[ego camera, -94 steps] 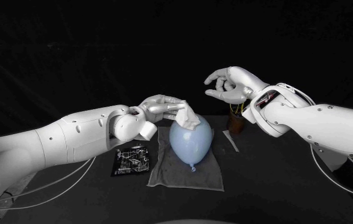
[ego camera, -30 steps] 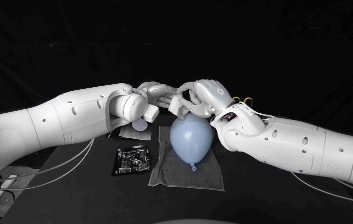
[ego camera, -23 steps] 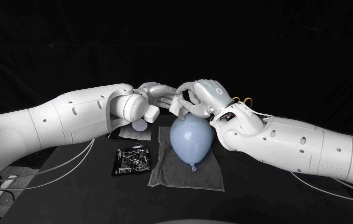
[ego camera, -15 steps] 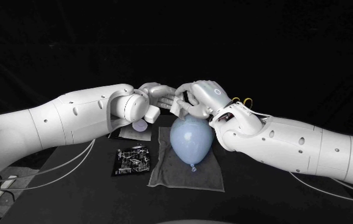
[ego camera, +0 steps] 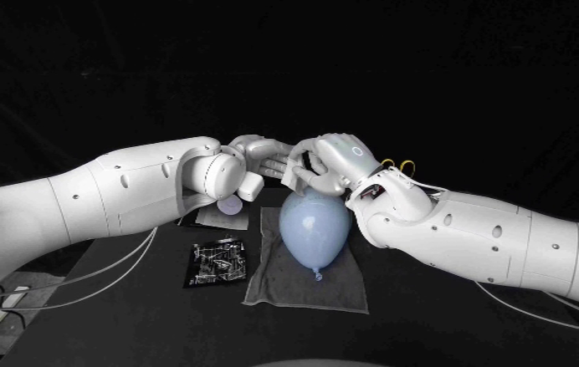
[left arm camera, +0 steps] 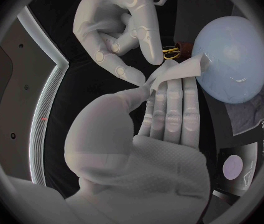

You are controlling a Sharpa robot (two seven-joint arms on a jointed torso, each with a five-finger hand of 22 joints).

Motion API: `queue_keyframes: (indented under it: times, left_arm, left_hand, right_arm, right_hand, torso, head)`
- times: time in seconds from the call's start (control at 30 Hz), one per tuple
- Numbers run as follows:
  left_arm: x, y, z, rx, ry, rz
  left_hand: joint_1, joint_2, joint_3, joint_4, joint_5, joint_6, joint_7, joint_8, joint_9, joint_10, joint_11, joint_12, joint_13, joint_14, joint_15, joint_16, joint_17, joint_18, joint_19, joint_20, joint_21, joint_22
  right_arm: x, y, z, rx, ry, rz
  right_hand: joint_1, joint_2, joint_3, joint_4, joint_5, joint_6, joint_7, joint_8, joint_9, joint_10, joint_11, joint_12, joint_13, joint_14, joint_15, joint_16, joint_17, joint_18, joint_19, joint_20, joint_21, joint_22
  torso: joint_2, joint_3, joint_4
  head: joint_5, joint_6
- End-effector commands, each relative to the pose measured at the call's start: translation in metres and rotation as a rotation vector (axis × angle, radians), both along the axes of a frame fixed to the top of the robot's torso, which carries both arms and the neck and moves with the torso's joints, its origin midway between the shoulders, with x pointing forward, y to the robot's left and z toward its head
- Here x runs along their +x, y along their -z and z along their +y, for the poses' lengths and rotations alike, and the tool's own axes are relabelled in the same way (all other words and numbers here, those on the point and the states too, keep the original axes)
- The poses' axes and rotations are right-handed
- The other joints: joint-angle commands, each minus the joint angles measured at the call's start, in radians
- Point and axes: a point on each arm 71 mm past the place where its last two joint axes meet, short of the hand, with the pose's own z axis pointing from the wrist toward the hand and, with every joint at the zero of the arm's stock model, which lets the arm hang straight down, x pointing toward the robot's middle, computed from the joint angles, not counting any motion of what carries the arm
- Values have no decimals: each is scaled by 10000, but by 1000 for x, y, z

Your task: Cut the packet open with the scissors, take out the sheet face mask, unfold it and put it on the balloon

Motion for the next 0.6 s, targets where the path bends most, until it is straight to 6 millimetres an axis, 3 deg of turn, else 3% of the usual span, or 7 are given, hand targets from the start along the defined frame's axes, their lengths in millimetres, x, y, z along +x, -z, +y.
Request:
queue_keyframes:
  times: [0.03,0.6]
  left_arm:
    - [0,-2,-3,-241,92,-69]
    - [-4,-3,-9,-489,468,31]
  left_hand:
    - [-10,111,-61,19,33,-53,26,34,1673,-74,13,-63,1,72,-1,50,-14,86,82,-24,62,-6]
    - [63,178,-76,-19,35,-125,55,56,1712,-115,27,-96,-4,129,-2,66,-29,87,133,-65,65,-18]
  right_arm:
    - [1,2,0,-334,8,43]
    - [5,6,0,-555,126,229]
  right_hand:
    - [-44,-55,-16,49,-61,42,-2,-35,-6,22,36,16,13,832,36,34,1800,-65,126,40,2,1674]
    - [-122,-103,-60,76,-68,40,2,-72,-27,-25,37,-44,-43,816,32,-2,1748,-43,93,41,-109,1647]
  torso:
    - [0,1,-5]
    - [3,-1,5]
  head:
    - [-1,-4]
    - [-21,-2]
